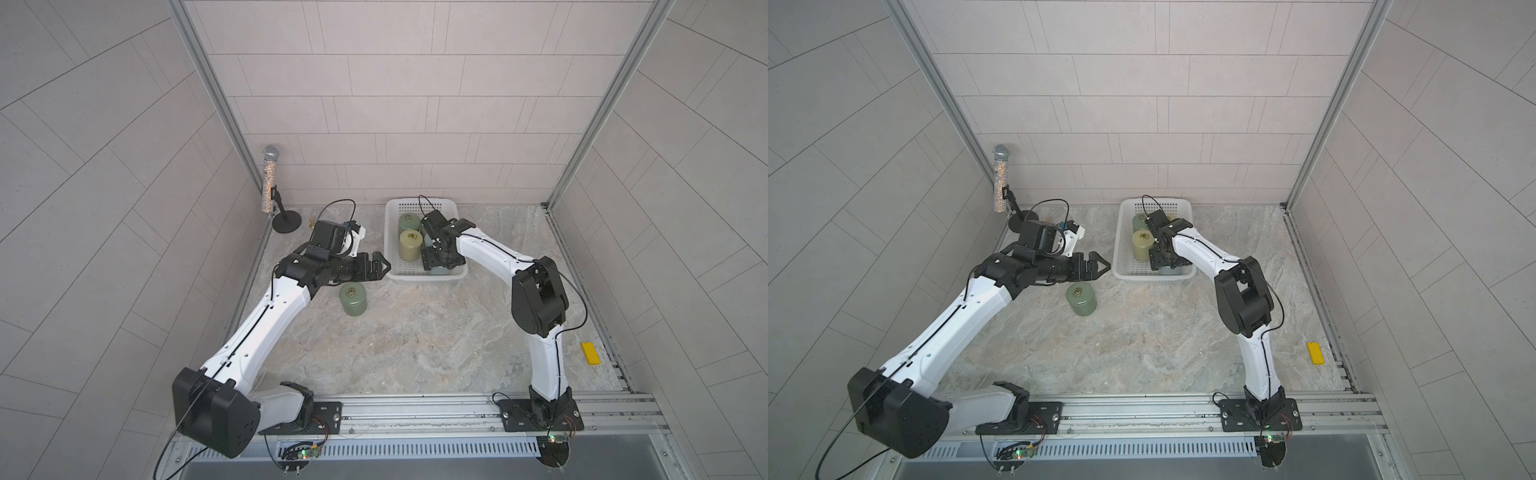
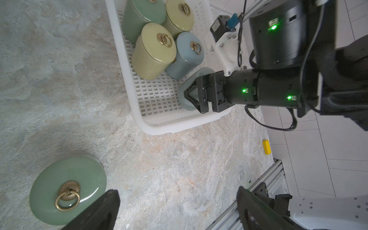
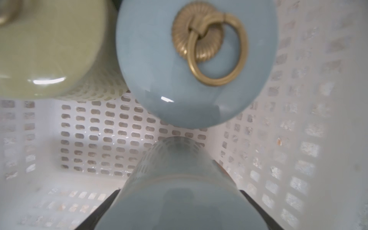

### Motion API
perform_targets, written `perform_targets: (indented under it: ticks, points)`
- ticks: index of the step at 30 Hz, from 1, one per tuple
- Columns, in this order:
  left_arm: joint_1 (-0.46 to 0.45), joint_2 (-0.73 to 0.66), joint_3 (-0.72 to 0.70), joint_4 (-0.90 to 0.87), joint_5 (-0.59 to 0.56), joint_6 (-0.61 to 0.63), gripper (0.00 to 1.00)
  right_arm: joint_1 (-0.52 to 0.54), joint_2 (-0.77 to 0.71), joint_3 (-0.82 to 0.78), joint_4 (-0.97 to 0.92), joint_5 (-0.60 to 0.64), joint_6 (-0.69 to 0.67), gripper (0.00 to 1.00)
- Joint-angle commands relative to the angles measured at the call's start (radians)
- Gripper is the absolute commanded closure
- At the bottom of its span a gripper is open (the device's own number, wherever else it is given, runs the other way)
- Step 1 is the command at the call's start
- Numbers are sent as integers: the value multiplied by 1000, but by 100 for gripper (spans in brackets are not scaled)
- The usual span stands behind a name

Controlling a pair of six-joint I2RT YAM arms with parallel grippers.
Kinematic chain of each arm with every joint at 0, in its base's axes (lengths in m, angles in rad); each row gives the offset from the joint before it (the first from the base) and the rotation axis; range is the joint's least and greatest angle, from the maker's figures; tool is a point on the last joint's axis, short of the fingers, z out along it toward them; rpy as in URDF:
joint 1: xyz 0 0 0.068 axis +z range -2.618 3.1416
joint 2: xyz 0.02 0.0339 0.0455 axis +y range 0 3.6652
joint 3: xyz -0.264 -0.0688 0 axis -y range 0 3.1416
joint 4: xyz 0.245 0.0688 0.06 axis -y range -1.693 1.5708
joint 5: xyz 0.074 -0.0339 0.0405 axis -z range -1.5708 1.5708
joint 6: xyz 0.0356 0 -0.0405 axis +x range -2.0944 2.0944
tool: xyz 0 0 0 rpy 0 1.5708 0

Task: Take the tea canister out of the basket
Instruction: Pick up the tea canister from the basket, then place the tea canister at the center of the board.

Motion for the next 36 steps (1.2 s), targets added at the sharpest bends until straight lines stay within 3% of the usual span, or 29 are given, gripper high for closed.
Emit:
perform_targets:
  ticks: [1,9,18,29,36]
  points:
    - [3,-32,-19,3,-1,4,0,10,-100,40,-38,38,4,25]
    - [3,-105,-48,5,-94,-26,0,55,-191,80,-110,46,13,25]
    - [3,-234,-87,-29,-188,-57,0,190,-246,102,-180,63,65,26]
    - [5,-440,-133,-163,-467,-128,0,403,-204,45,-123,95,160,26]
    - [5,-498,-122,-187,-438,-156,0,442,-127,24,-37,66,196,24]
